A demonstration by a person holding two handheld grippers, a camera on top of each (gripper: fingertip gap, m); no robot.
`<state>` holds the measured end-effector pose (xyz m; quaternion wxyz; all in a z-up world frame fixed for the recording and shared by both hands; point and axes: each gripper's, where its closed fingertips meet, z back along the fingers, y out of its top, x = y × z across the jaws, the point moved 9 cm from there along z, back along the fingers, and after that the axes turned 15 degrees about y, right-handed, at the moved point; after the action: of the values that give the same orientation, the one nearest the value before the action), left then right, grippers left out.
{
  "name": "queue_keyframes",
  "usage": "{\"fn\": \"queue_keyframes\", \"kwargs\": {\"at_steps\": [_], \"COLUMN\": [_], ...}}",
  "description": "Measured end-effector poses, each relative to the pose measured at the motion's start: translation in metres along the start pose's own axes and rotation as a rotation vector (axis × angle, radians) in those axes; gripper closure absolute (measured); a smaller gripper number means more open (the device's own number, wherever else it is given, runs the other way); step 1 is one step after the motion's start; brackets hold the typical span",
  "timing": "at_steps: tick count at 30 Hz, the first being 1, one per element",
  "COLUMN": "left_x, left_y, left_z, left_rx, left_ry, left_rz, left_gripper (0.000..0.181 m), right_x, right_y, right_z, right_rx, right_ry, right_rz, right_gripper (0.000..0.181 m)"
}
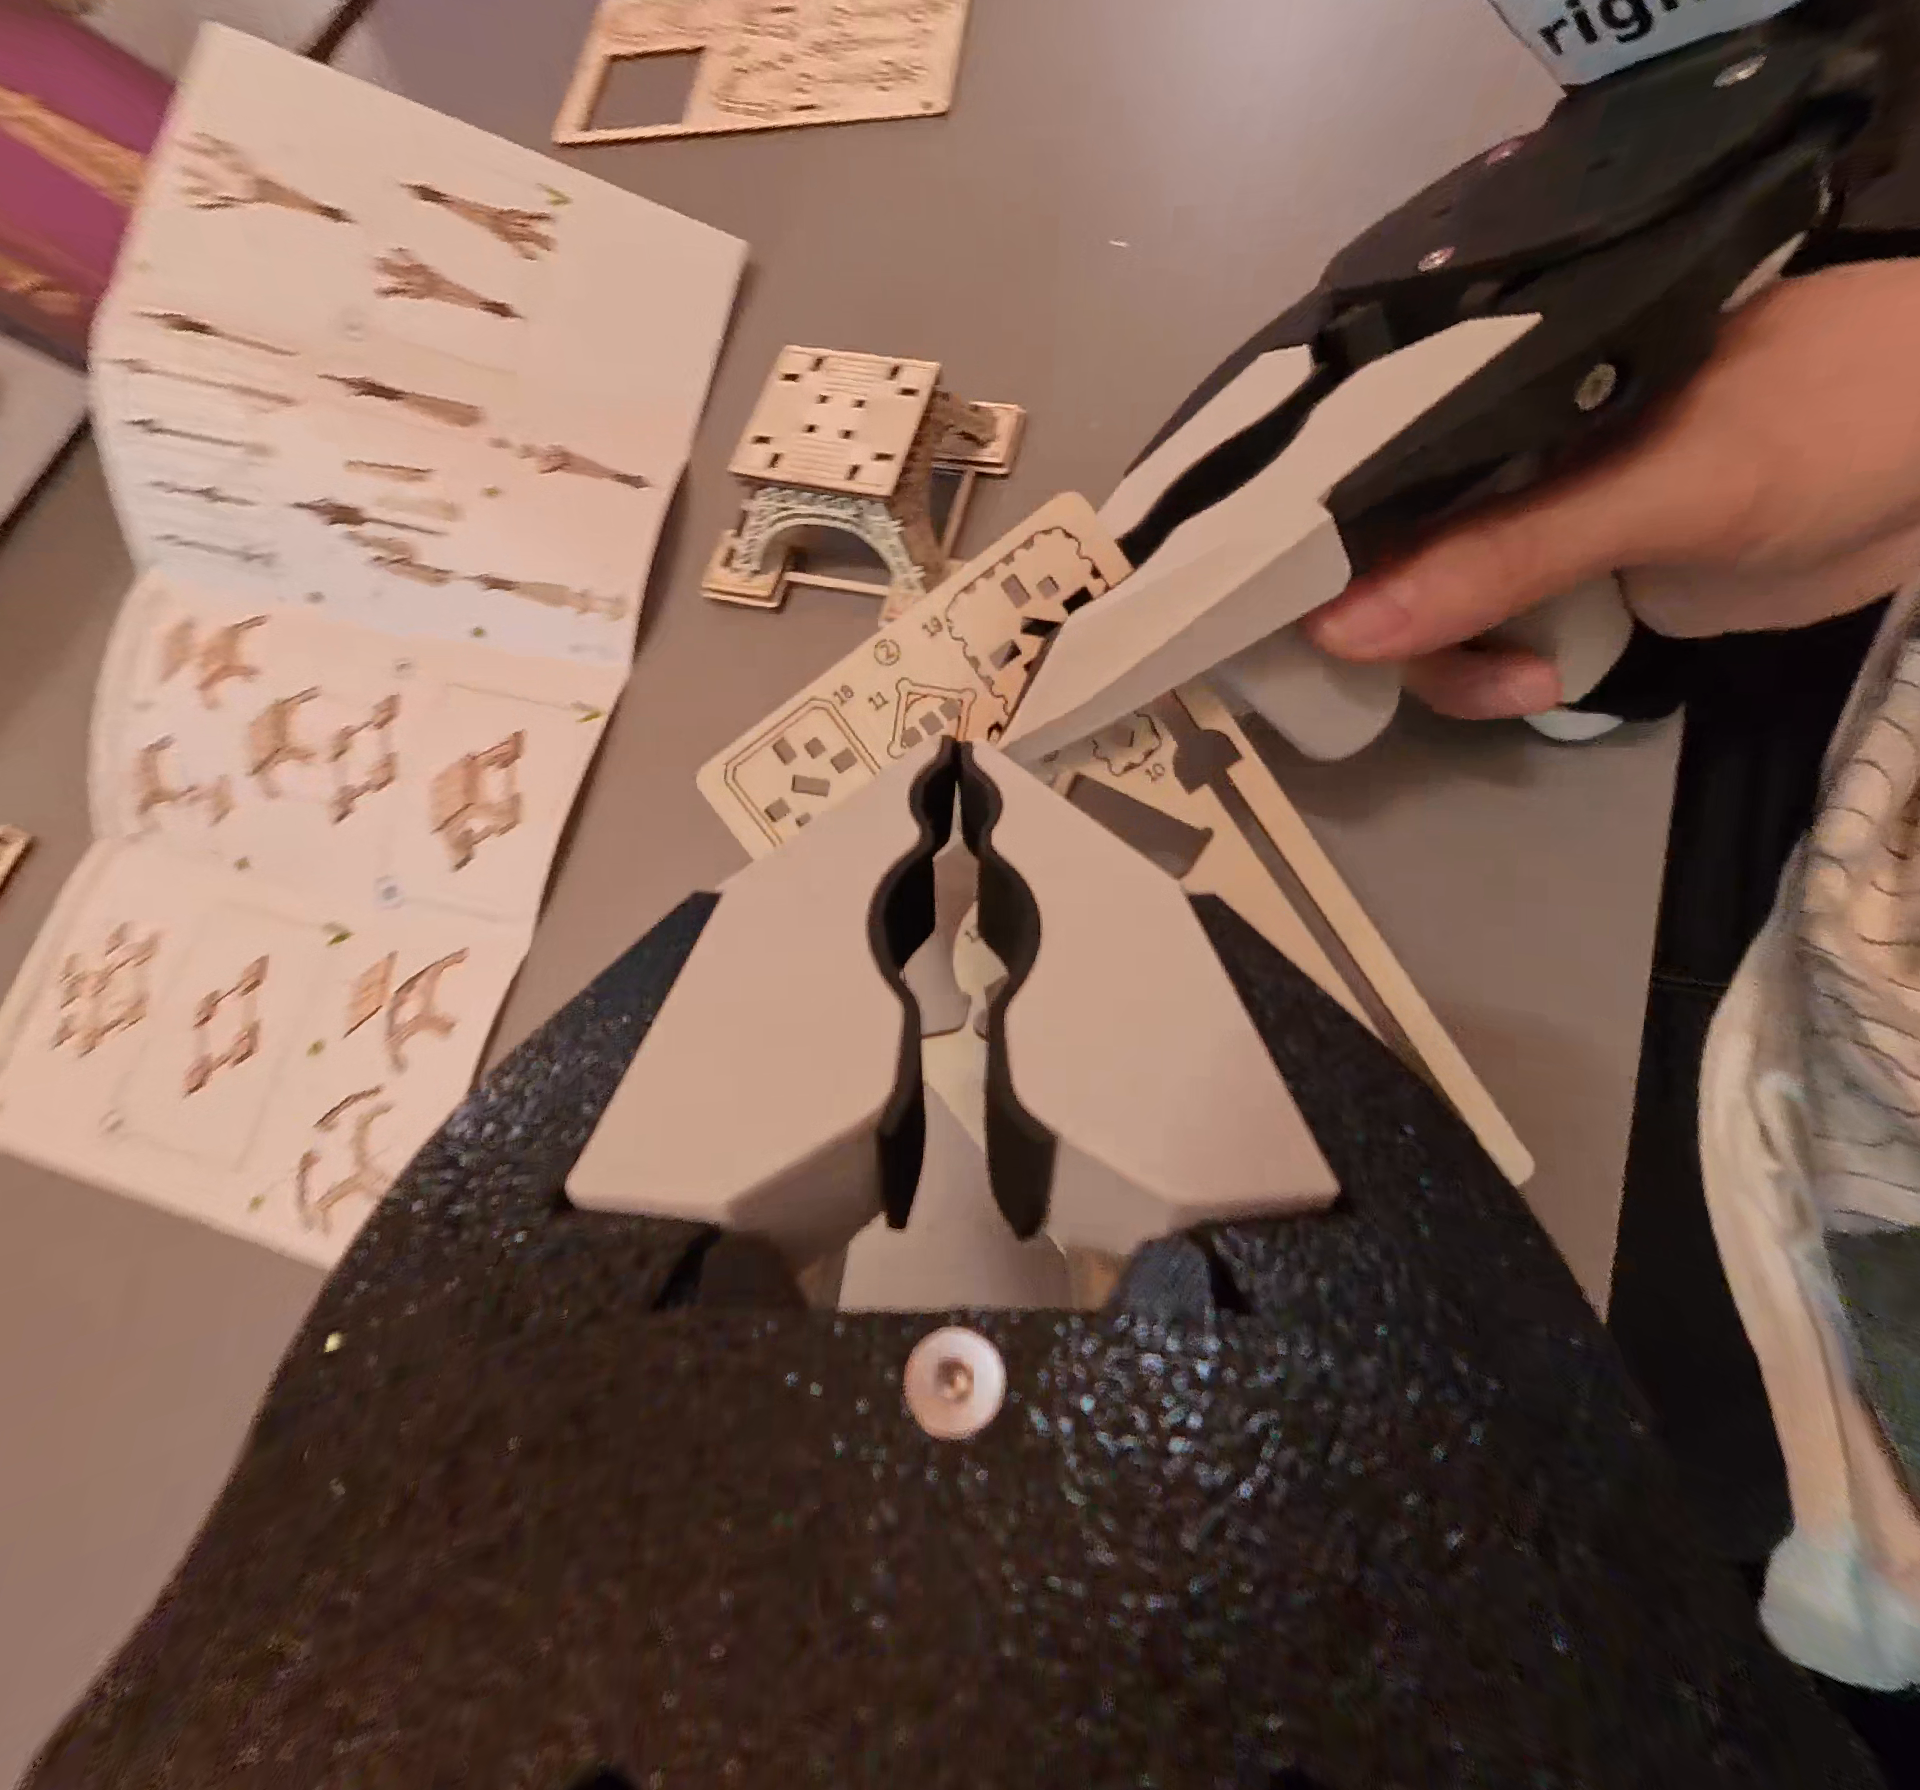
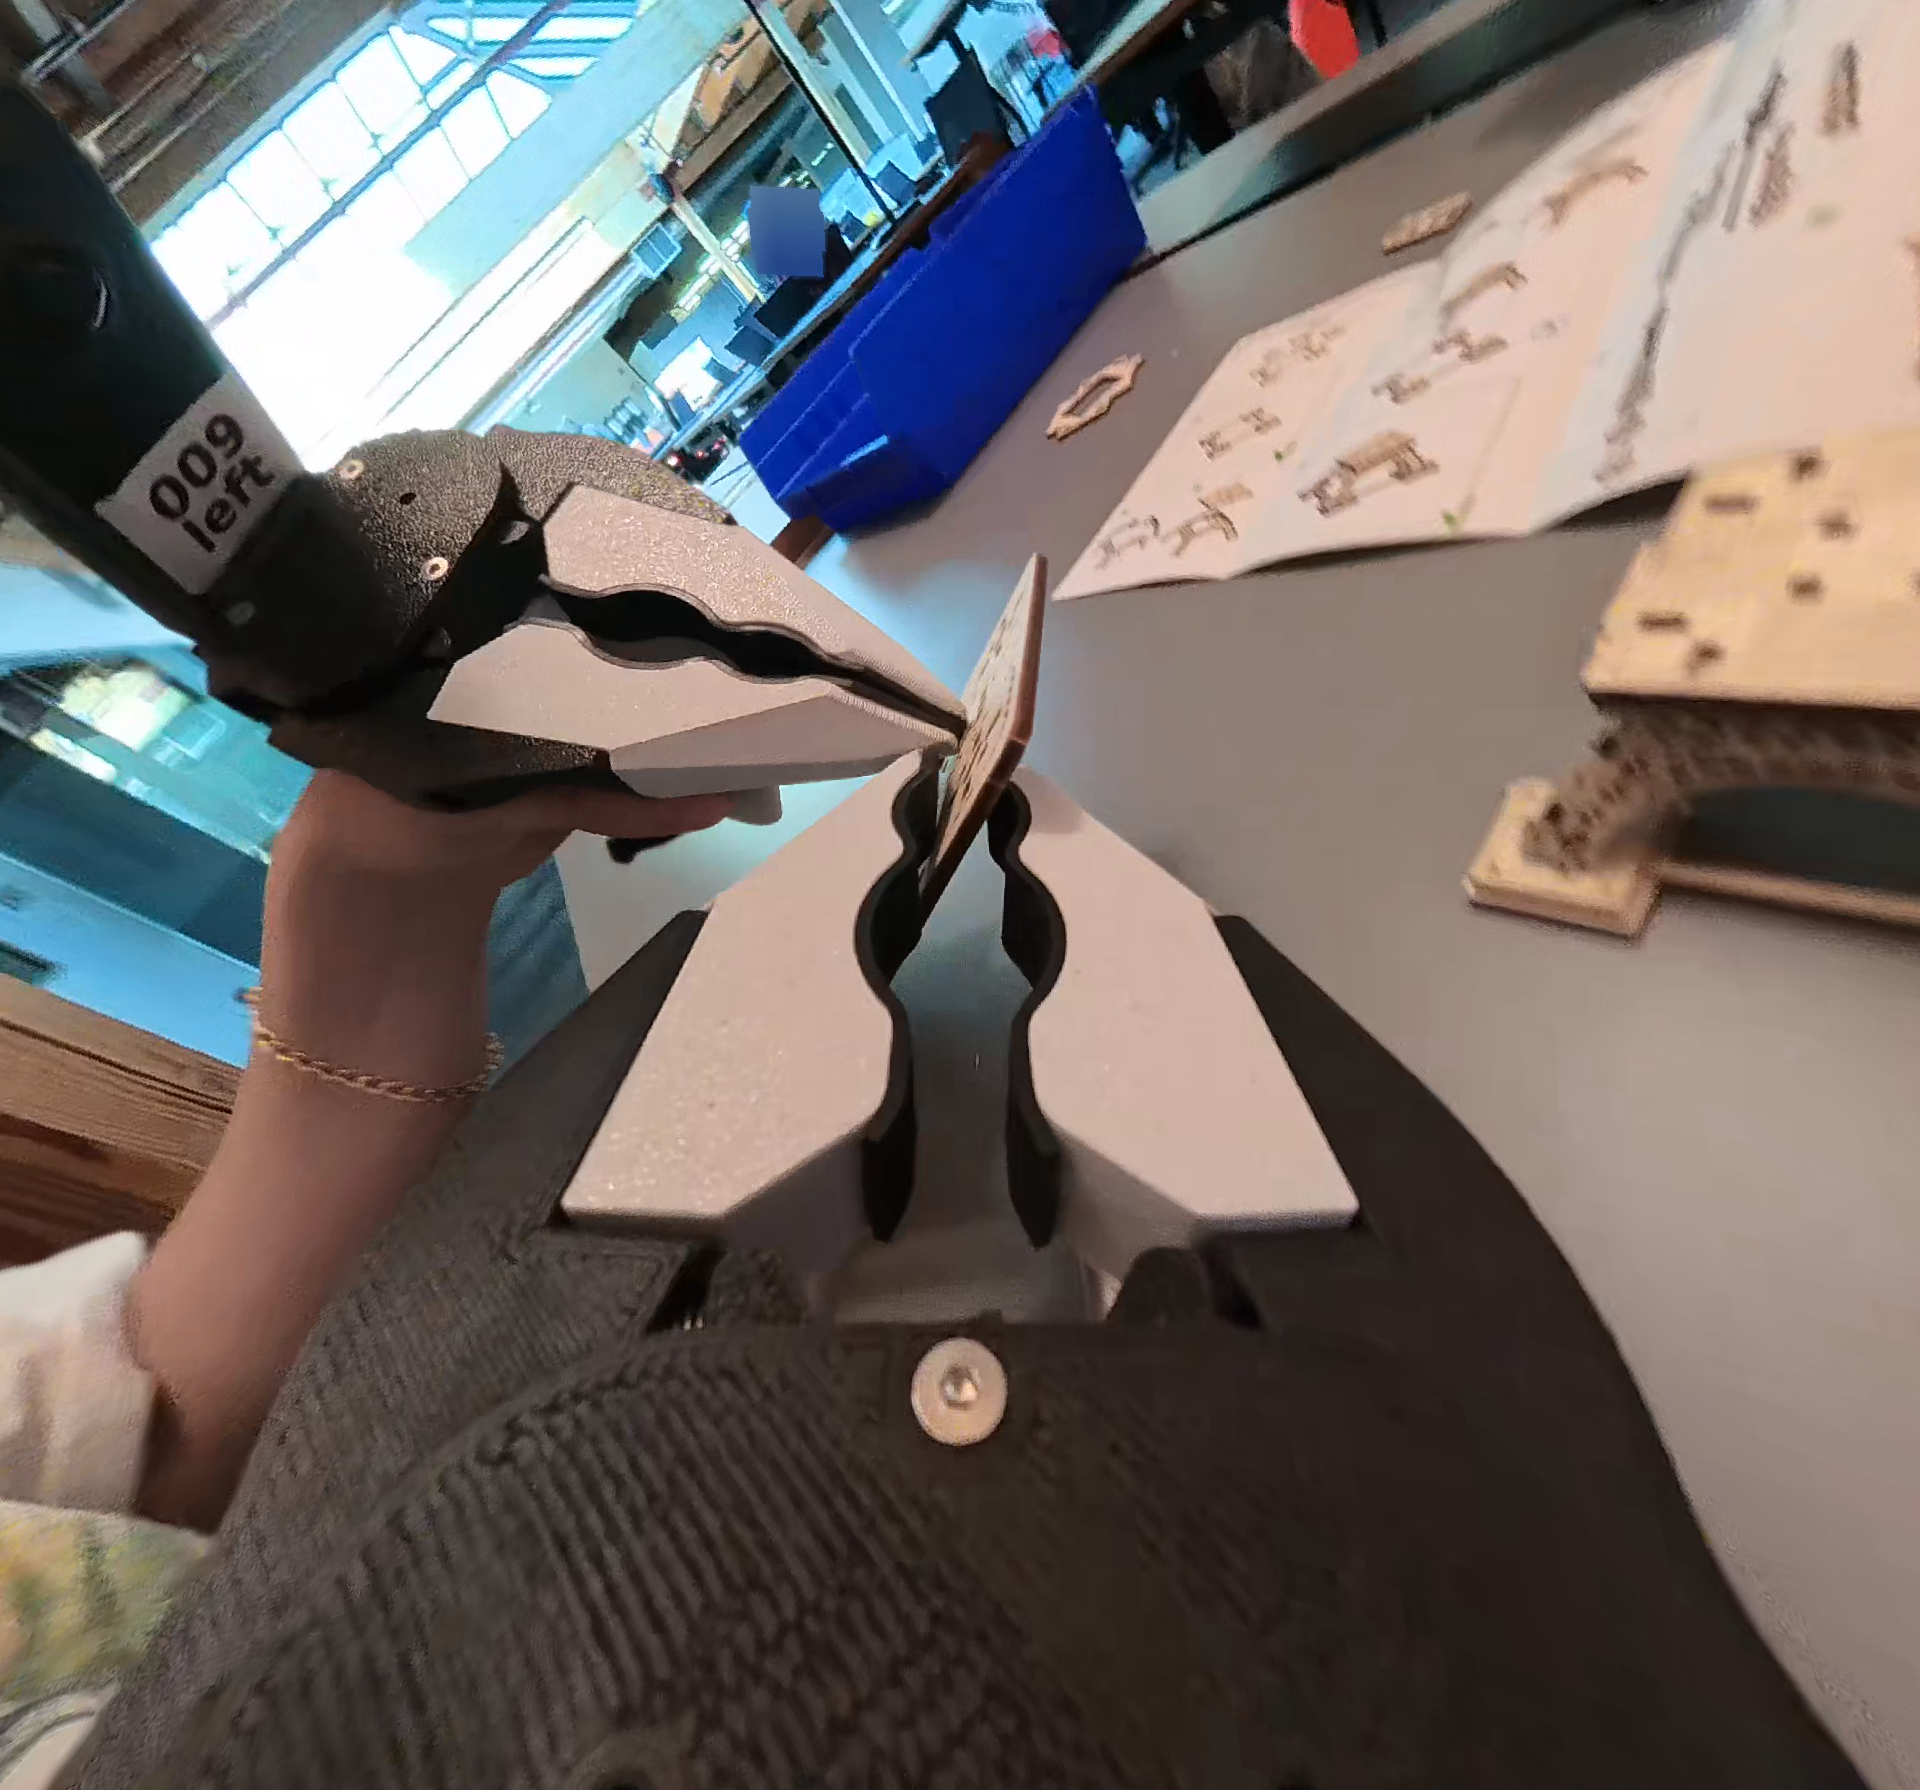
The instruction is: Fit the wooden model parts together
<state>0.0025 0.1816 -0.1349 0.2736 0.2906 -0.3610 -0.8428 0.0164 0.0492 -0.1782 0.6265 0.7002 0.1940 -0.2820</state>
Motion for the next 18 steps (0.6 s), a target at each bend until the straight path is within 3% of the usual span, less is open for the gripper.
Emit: {"fn": "queue_keyframes", "kwargs": {"at_steps": [7, 18], "left_x": [0.023, 0.053], "left_y": [0.007, 0.015], "left_z": [-0.031, -0.059], "left_rx": [-0.060, -0.013], "left_ry": [-0.085, -0.159], "left_rz": [-0.092, -0.189], "left_gripper": [0.181, 0.181], "right_x": [0.019, 0.026], "right_y": [-0.006, -0.008], "right_z": [0.034, 0.073], "right_rx": [-0.049, -0.184], "right_ry": [-0.030, -0.066], "right_rz": [-0.260, -0.284], "right_gripper": [0.176, 0.173]}}
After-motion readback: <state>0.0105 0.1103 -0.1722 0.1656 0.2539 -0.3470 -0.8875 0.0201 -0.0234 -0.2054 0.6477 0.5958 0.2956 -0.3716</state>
